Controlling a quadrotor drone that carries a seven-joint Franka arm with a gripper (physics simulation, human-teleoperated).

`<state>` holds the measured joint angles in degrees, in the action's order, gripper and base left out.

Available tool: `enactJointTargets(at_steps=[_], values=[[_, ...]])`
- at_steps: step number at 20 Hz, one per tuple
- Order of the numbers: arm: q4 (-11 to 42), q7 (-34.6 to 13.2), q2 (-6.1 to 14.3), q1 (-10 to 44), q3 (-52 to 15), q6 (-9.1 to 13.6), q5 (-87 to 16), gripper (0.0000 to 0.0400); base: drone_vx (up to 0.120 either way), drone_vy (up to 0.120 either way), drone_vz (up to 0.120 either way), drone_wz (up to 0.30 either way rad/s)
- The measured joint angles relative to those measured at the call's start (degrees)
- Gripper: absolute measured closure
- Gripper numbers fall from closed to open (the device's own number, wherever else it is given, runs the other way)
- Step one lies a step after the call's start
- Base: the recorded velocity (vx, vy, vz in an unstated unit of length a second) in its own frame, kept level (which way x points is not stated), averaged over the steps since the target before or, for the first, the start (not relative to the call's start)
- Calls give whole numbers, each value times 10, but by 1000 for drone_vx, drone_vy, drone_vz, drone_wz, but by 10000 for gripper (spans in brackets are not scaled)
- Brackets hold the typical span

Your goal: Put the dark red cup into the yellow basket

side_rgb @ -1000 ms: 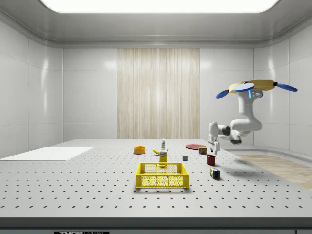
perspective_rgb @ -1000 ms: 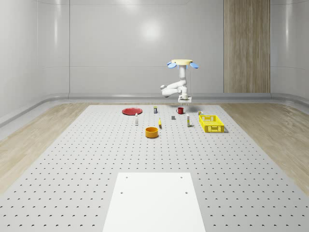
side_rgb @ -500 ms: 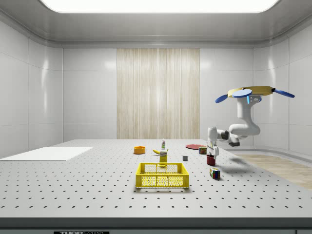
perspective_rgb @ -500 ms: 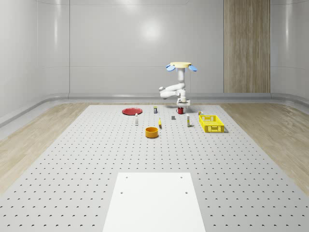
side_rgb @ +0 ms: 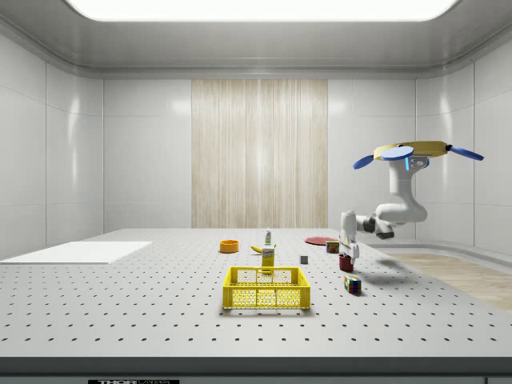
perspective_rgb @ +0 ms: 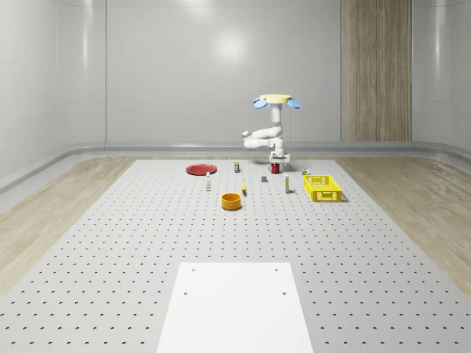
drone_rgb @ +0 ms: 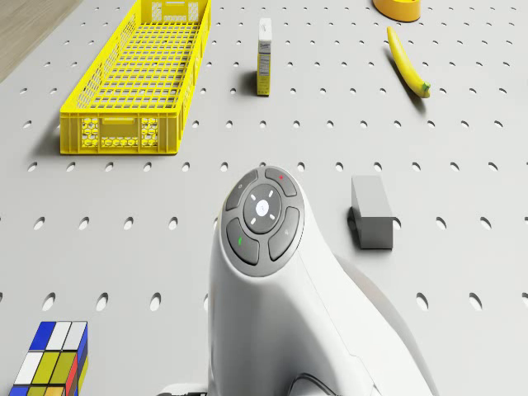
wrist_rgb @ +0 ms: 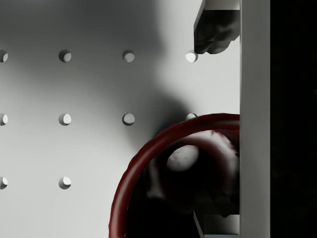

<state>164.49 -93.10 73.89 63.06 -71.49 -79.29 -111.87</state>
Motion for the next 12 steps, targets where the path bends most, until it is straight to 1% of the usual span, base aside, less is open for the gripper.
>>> enactJointTargets(at_steps=[6,7,8,9,10,12], values=[[-12,-3,8,13,3,-13,-2,0,0,0,0,0],[-13,-4,10,15,2,-15,-2,24,0,0,0,0],[-14,-4,11,17,2,-16,-1,85,0,0,0,0],[-15,-5,12,18,2,-18,-1,132,0,0,0,0],[-16,-5,14,19,2,-20,0,169,0,0,0,0],[-17,-6,17,21,1,-23,1,221,0,0,0,0]])
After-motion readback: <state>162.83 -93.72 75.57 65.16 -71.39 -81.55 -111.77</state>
